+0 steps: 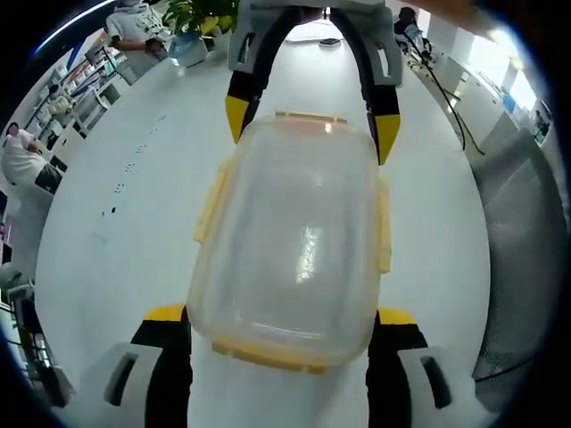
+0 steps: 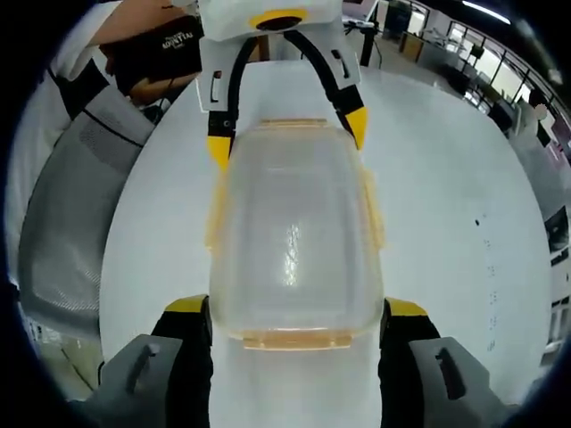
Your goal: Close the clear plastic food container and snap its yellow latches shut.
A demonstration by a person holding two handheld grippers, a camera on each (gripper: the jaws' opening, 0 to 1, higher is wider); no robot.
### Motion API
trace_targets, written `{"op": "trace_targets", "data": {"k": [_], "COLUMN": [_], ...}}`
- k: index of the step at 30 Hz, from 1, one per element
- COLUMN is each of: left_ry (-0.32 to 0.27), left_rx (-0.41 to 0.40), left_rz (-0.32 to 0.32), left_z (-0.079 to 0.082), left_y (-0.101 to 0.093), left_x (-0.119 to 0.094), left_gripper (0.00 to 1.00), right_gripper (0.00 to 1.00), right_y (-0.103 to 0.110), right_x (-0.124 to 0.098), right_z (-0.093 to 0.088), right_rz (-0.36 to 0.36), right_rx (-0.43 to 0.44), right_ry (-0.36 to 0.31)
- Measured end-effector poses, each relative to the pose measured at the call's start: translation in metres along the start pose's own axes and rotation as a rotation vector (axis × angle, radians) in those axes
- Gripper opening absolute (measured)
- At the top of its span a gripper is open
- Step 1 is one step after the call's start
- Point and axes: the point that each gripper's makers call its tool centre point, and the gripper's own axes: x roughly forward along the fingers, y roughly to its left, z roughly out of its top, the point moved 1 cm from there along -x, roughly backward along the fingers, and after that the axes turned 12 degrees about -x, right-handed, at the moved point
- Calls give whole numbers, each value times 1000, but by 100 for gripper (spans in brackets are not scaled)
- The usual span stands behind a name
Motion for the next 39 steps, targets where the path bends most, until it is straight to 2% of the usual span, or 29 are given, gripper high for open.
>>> {"op": "trace_targets", "data": {"k": [16, 21, 26, 28, 32, 37, 39], "left_ry": [-8, -17, -14, -22, -76, -169, -184], "left_rx": [24, 13, 8, 2, -19, -38, -46], "left_rz": [31, 20, 35, 44, 82, 152, 168], "left_z": [2, 3, -3, -5, -4, -3, -6], "left_y": [5, 1, -1, -2, -5, -17, -22], "left_x": [-6, -11, -19, -27, -50, -85, -96], "left_gripper": [76, 79, 80, 80, 79, 79, 79], "right_gripper": [72, 77, 76, 75, 74, 72, 72], "right_y": [-4, -1, 0, 4, 6, 21, 30], "right_x": [-4, -7, -17, -25, -44, -65, -73], "right_z": [2, 2, 3, 6, 14, 25, 31], "right_rz": [-32, -26, -50, -65, -121, -185, -204], "right_rx": [13, 31, 32, 33, 34, 32, 34], "right_ry": [-9, -12, -10, -20, -47, -74, -86]}}
